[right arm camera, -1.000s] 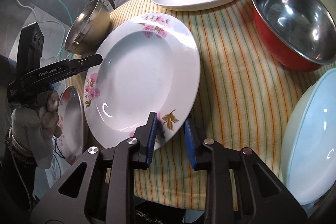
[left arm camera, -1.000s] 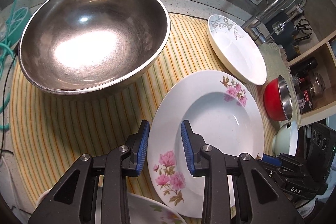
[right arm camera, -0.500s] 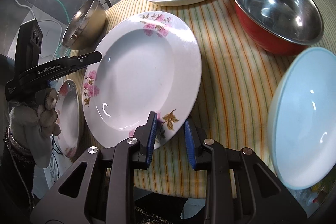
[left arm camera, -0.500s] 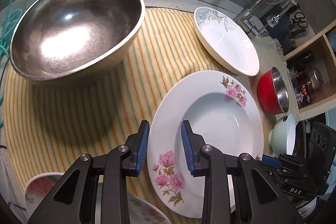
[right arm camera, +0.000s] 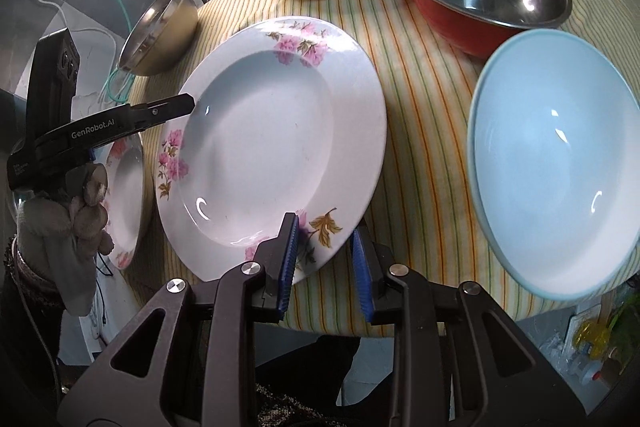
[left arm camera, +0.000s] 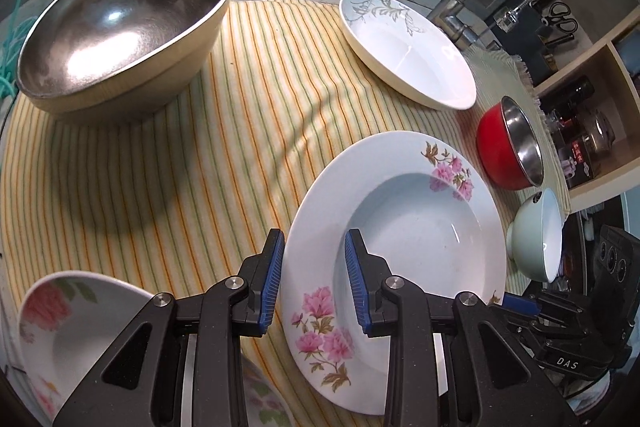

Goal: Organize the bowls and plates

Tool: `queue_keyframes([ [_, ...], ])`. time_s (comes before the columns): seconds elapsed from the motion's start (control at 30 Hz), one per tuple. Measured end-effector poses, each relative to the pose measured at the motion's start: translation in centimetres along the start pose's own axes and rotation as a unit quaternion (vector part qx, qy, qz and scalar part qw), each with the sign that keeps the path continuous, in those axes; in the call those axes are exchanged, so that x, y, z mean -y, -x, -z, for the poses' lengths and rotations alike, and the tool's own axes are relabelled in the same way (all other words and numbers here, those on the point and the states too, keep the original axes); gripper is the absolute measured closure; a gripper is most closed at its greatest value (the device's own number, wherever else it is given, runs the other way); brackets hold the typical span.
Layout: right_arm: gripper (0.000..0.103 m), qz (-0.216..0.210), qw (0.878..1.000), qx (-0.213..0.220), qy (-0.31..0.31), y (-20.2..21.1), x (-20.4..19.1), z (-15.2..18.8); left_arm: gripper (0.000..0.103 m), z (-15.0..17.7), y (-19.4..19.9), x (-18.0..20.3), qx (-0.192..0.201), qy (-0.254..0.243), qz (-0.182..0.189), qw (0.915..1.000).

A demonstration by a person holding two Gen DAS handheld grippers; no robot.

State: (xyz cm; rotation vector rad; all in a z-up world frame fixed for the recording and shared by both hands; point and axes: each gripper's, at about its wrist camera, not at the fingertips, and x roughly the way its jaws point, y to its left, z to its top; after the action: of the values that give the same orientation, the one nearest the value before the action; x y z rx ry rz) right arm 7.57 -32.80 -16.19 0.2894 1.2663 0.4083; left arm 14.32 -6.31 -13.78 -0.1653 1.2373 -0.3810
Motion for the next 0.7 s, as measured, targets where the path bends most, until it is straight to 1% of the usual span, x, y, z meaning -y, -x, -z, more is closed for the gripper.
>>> queue_keyframes([
  [0.47, 0.074, -0.002, 1.0, -0.014, 0.01, 0.1, 0.0, 1.5, 0.074, 1.7, 0.2, 1.3, 0.002, 0.004, -0.004, 1.0],
  [0.7, 0.074, -0.001, 1.0, -0.016, 0.016, -0.1, -0.1, 1.5, 0.074, 2.1, 0.2, 1.6, 0.004, 0.004, -0.009, 0.9999],
])
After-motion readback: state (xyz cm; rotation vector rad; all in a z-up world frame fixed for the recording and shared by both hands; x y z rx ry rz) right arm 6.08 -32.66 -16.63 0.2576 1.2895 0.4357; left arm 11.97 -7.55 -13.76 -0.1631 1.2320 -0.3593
